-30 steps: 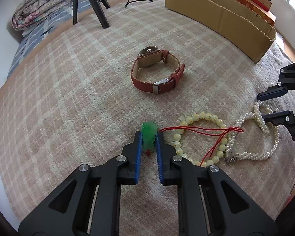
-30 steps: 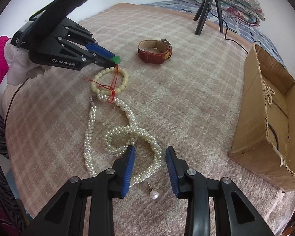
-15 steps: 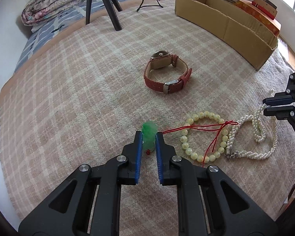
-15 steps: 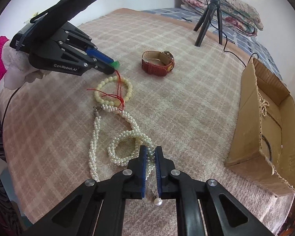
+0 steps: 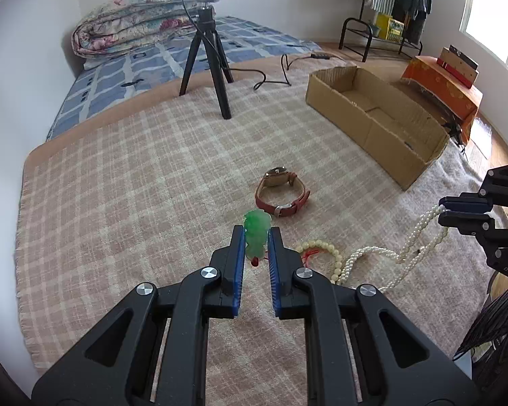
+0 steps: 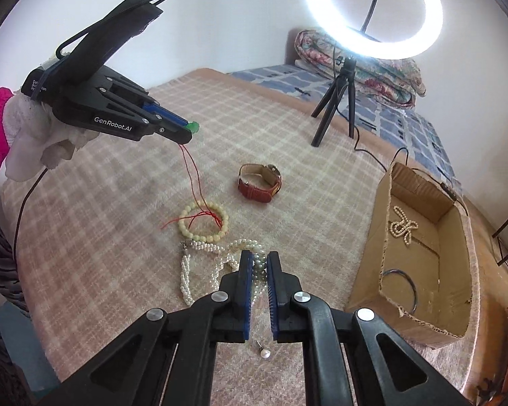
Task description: Organize jewelry
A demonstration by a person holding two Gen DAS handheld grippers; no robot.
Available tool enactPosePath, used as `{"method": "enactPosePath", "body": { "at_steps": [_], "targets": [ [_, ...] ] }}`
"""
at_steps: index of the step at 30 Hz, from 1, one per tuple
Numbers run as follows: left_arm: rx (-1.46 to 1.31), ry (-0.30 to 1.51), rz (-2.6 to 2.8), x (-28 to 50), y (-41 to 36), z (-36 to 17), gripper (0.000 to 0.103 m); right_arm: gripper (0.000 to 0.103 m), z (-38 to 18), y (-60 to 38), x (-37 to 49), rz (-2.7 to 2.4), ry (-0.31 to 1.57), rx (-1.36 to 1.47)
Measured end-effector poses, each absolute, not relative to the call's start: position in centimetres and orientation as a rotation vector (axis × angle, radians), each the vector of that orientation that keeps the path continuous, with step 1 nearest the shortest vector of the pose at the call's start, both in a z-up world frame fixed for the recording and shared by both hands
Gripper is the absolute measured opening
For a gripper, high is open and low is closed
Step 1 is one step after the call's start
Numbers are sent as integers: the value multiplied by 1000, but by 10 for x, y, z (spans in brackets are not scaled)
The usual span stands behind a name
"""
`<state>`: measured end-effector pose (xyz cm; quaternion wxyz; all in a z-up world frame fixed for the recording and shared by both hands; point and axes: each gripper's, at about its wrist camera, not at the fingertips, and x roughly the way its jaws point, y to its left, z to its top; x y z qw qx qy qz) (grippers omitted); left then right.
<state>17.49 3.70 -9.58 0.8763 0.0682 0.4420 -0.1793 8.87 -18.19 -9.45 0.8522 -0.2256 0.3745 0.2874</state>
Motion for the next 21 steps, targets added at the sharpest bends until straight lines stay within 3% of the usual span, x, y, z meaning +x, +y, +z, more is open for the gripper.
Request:
{"method": "enactPosePath", "body": {
  "at_steps": [21],
  "targets": [
    [46, 722, -419, 154, 16, -14, 12, 6, 11, -205, 71, 545, 500, -352]
  ]
}}
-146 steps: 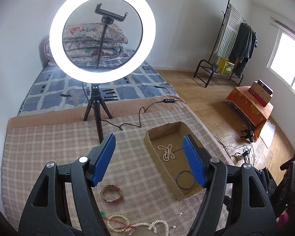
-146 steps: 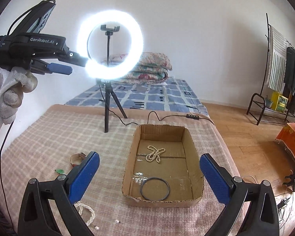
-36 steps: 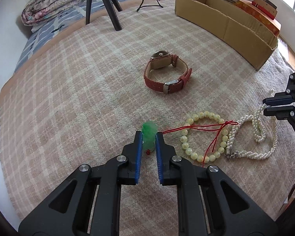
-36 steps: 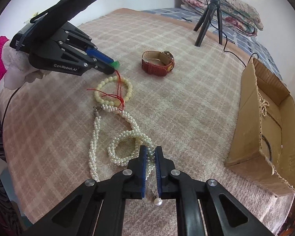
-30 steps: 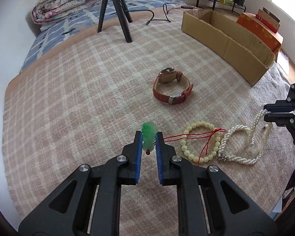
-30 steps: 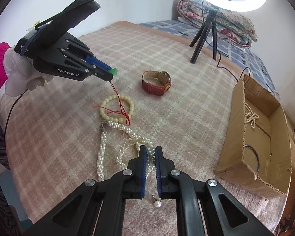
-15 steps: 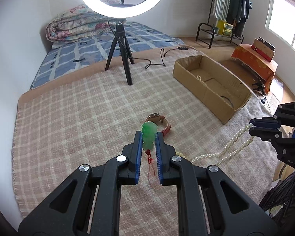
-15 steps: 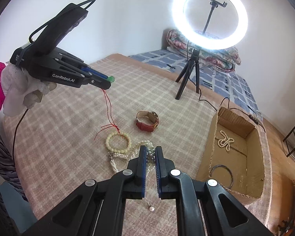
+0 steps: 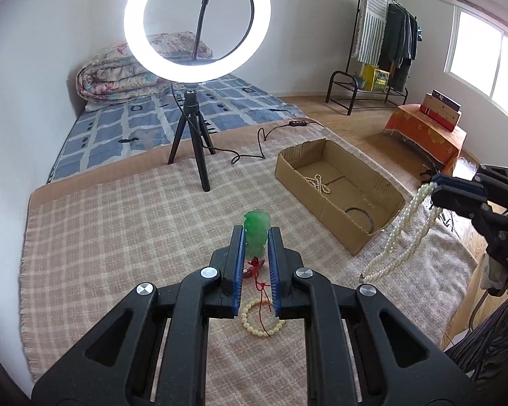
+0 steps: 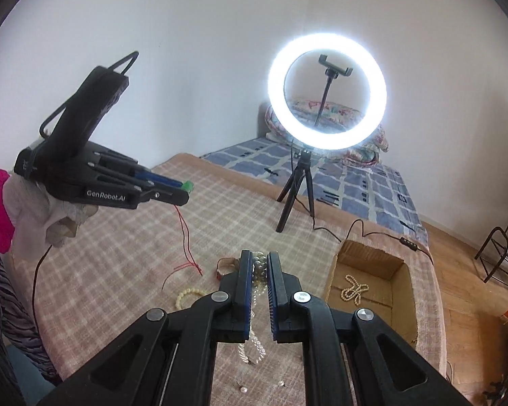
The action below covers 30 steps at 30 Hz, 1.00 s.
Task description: Organize jewelry
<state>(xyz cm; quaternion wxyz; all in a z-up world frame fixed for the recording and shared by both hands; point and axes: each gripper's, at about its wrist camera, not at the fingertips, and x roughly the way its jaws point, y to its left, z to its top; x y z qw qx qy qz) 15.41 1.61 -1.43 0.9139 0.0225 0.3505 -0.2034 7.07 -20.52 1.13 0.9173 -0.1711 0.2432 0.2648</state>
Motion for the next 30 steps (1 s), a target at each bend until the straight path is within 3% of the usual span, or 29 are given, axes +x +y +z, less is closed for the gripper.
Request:
{"method": "enactPosePath", "body": {
  "at_steps": [13, 30],
  "targets": [
    [48, 681, -487, 162, -19, 7, 12, 6, 65, -253, 94, 449, 392, -249],
    [55, 633, -612, 203, -110, 29, 12, 6, 67, -315, 162, 323, 451, -214]
  ]
}}
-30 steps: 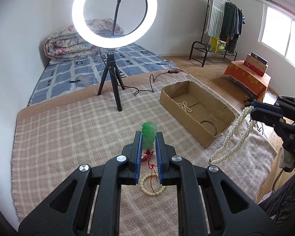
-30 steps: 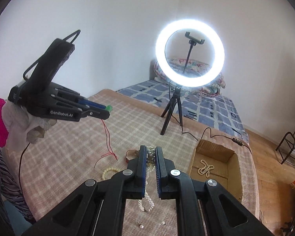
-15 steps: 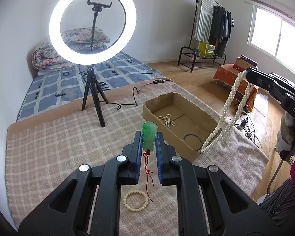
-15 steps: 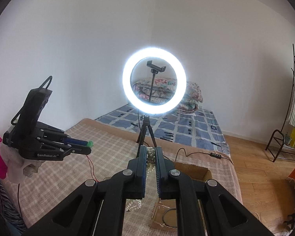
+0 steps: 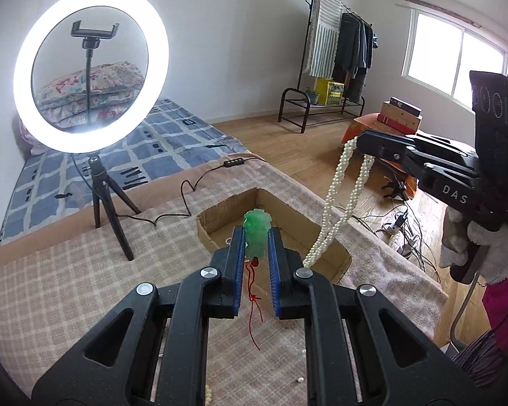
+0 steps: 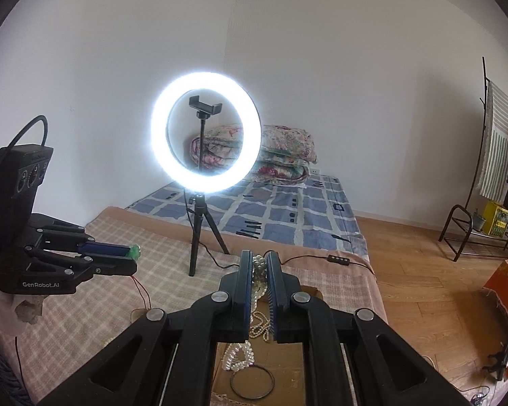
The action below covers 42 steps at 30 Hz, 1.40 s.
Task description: Organize jewelry
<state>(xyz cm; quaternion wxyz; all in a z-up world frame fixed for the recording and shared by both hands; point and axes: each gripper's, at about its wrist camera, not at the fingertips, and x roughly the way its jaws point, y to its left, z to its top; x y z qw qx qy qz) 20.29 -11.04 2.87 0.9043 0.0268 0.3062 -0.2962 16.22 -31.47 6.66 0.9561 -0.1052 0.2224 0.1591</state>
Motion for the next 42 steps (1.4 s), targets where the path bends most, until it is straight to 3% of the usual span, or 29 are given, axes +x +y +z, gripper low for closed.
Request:
{"method": "enactPosePath", "body": {
  "at_steps": [21, 42],
  "targets": [
    [9, 719, -637, 275, -193, -28, 12, 6, 12, -354, 290, 251, 677, -163],
    [3, 863, -714, 246, -220, -98, 12, 6, -64, -361, 342, 305, 856, -31]
  ]
}}
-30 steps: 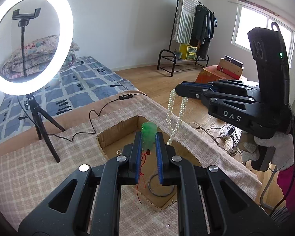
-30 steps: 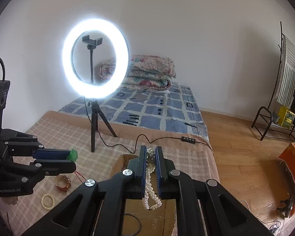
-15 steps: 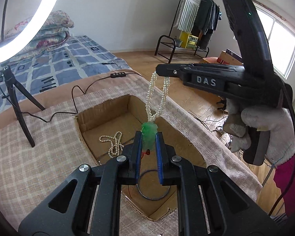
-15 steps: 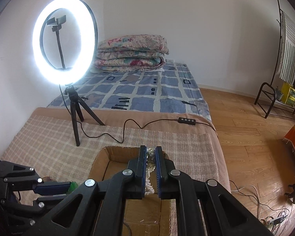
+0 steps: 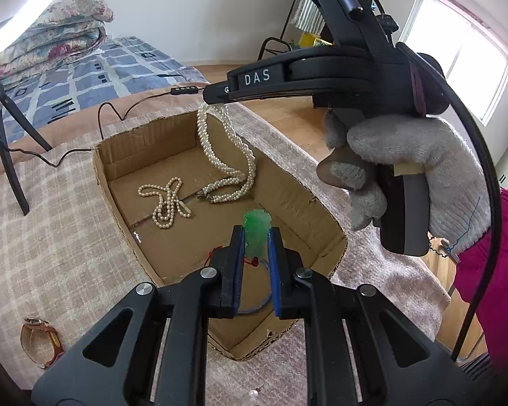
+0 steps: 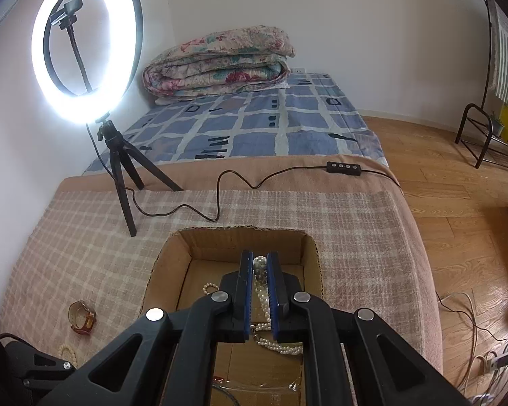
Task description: Organize jewelry
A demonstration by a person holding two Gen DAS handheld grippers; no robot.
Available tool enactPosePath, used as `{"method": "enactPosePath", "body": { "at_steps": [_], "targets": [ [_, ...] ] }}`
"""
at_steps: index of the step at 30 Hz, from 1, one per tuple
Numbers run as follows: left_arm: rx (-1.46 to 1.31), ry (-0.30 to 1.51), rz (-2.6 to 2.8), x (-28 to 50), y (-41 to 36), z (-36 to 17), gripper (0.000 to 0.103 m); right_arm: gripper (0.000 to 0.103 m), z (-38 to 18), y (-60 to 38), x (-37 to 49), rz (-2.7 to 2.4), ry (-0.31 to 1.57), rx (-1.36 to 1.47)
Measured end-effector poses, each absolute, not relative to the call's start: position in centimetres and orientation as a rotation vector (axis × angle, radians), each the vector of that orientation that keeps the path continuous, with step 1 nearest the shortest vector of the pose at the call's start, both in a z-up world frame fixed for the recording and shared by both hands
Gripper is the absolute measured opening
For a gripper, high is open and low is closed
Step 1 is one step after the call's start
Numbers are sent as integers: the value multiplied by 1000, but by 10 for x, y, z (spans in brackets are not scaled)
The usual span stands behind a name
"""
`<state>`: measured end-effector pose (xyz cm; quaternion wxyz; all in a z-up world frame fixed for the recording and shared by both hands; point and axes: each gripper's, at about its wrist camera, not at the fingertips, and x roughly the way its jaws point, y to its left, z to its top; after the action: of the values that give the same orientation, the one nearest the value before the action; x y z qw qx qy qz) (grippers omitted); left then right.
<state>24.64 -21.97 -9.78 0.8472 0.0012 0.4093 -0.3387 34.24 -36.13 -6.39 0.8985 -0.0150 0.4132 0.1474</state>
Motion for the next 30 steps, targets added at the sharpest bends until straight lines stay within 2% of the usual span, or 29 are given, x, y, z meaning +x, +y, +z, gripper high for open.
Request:
{"method": "enactPosePath", "body": {
  "at_steps": [3, 5, 6, 7, 8, 10, 12, 16, 30],
  "targets": [
    [-5, 861, -732, 245, -220, -97, 12, 7, -65, -360, 342, 307, 856, -27],
    [-2, 863, -737, 243, -221, -96, 16, 19, -65, -361, 343, 307, 853, -18],
    [1, 863, -733, 243, -221, -95, 36, 32, -65, -361, 342, 310, 849, -10],
    [0, 858, -735, 242, -221, -95, 48, 43, -64, -361, 342, 305, 845, -6],
    [1, 847, -733, 241, -220, -94, 64, 49, -62, -361, 341, 294, 841, -6],
    [13, 831, -727, 239, -220, -92, 66, 86, -58, -361, 338, 251, 818, -14],
    [19, 841, -720, 239, -219, -93, 66, 99, -50, -362, 334, 206, 782, -26],
    [16, 852, -712, 237, -215, -92, 66, 103, -41, -363, 331, 175, 768, -22],
    [16, 820, -665, 210, -173, -63, 66, 103, -2, -364, 289, 123, 715, -13]
  ]
}}
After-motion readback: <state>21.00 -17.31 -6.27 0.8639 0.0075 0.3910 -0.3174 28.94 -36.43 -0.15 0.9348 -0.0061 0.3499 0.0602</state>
